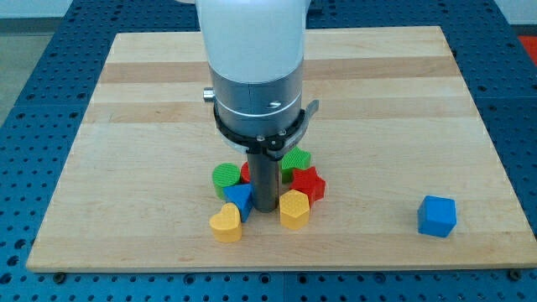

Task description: Push the yellow hexagon diagonal to the to the top left of the blue cube

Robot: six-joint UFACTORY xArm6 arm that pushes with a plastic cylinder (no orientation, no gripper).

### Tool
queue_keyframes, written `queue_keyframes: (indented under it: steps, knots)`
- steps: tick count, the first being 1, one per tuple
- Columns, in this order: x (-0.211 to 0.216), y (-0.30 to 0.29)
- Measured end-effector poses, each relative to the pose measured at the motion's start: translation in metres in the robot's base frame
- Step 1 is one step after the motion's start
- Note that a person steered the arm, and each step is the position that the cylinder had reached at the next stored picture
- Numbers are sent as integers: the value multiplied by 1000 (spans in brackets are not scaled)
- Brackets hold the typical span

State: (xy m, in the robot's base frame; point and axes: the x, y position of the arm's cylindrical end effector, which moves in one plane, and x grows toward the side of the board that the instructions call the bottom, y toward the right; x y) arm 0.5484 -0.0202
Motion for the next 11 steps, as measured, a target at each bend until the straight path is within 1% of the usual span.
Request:
queue_keyframes:
  steps: [2, 3, 4, 6, 8, 9, 11]
  knots:
    - [30, 3]
    - [29, 25]
    - [20, 58]
    - [33, 83]
    - [36, 109]
    - [34, 124]
    - [4, 115]
